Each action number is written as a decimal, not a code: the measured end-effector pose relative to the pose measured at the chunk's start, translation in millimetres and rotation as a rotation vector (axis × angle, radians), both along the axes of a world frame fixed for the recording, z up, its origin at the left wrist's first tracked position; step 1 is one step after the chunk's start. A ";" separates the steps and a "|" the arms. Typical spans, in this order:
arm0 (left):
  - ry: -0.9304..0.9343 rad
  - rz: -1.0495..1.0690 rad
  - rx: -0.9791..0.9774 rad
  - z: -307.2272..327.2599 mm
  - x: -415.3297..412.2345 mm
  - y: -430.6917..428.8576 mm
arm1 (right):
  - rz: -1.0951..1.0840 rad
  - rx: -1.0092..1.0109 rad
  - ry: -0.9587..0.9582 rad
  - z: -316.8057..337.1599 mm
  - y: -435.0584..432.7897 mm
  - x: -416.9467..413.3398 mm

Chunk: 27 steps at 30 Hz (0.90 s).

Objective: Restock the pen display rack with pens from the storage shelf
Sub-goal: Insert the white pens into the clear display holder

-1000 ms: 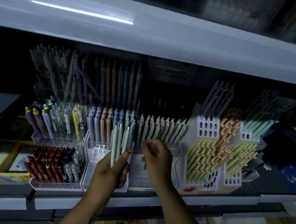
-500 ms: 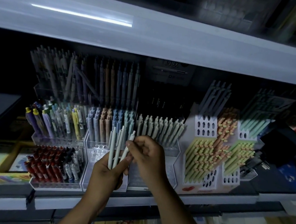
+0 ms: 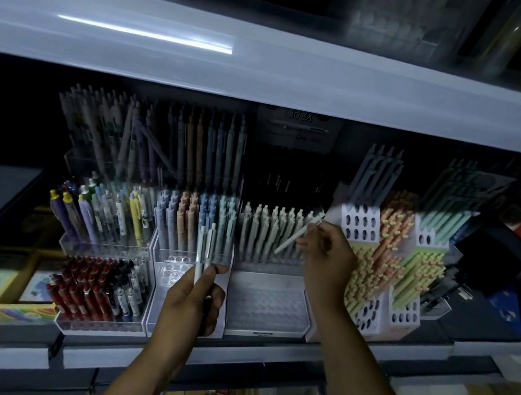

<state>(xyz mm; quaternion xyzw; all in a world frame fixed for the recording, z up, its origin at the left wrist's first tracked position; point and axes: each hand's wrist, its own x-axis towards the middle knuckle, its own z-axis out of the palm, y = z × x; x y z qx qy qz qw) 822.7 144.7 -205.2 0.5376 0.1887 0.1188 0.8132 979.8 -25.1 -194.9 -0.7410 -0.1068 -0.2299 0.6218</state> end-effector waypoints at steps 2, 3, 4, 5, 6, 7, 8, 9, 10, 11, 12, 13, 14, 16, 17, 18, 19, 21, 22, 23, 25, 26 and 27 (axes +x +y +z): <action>0.000 0.000 0.004 0.1 -1.4 -1.0 | -0.017 -0.075 -0.025 -6.2 -2.5 8.7; 0.000 -0.002 0.009 -0.3 -2.2 -1.1 | -0.010 -0.104 -0.039 -7.5 -1.6 10.9; 0.001 -0.003 0.015 -0.5 -3.2 -1.3 | 0.000 -0.137 -0.052 -7.4 0.4 11.6; 0.001 -0.003 0.021 -0.6 -4.0 -1.2 | 0.011 -0.171 -0.063 -7.9 2.9 12.6; 0.001 -0.004 0.026 -0.4 -4.9 -0.8 | 0.018 -0.208 -0.066 -7.8 5.6 13.3; 0.000 -0.006 0.029 0.0 -5.7 -0.4 | 0.026 -0.248 -0.067 -9.3 8.0 15.3; -0.001 -0.010 0.028 0.8 -6.6 -0.1 | 0.035 -0.298 -0.066 -10.4 10.3 17.3; -0.003 -0.014 0.025 2.0 -7.4 0.2 | 0.044 -0.357 -0.068 -13.1 11.9 20.2; -0.006 -0.019 0.022 3.4 -8.1 0.4 | 0.051 -0.416 -0.068 -15.1 13.6 21.5; -0.011 -0.023 0.023 5.1 -8.9 0.7 | 0.055 -0.461 -0.066 -17.4 15.4 22.5; -0.016 -0.027 0.026 6.3 -9.1 0.8 | 0.048 -0.493 -0.068 -19.4 17.1 22.5; -0.018 -0.030 0.031 7.3 -9.2 0.9 | 0.039 -0.511 -0.072 -20.7 18.5 22.2; -0.017 -0.030 0.034 8.1 -9.3 0.9 | 0.029 -0.519 -0.068 -20.8 19.6 22.1; -0.013 -0.033 0.034 8.1 -9.3 0.4 | 0.025 -0.526 -0.075 -19.8 20.4 22.2; -0.010 -0.036 0.035 7.5 -9.6 0.2 | 0.031 -0.530 -0.083 -20.0 20.5 22.8; -0.008 -0.037 0.040 6.8 -9.8 0.1 | 0.030 -0.534 -0.084 -19.1 20.6 23.1; -0.008 -0.038 0.045 6.9 -9.8 -0.1 | 0.025 -0.533 -0.082 -18.9 20.9 24.3; -0.009 -0.039 0.044 8.7 -10.2 -0.4 | 0.006 -0.528 -0.082 -17.6 21.4 23.2; -0.011 -0.037 0.043 9.2 -10.0 -0.2 | -0.001 -0.523 -0.085 -17.2 22.1 20.8; -0.011 -0.034 0.047 9.4 -9.1 -0.4 | -0.004 -0.524 -0.082 -16.7 22.8 20.8; 0.003 -0.032 0.054 9.3 -9.6 -1.7 | 0.012 -0.541 -0.028 -19.8 20.8 23.4; 0.001 -0.036 0.049 9.3 -9.3 -1.5 | 0.010 -0.542 0.007 -20.3 20.4 22.0; -0.005 -0.037 0.047 8.7 -8.4 -1.2 | -0.002 -0.539 0.038 -20.5 19.5 18.7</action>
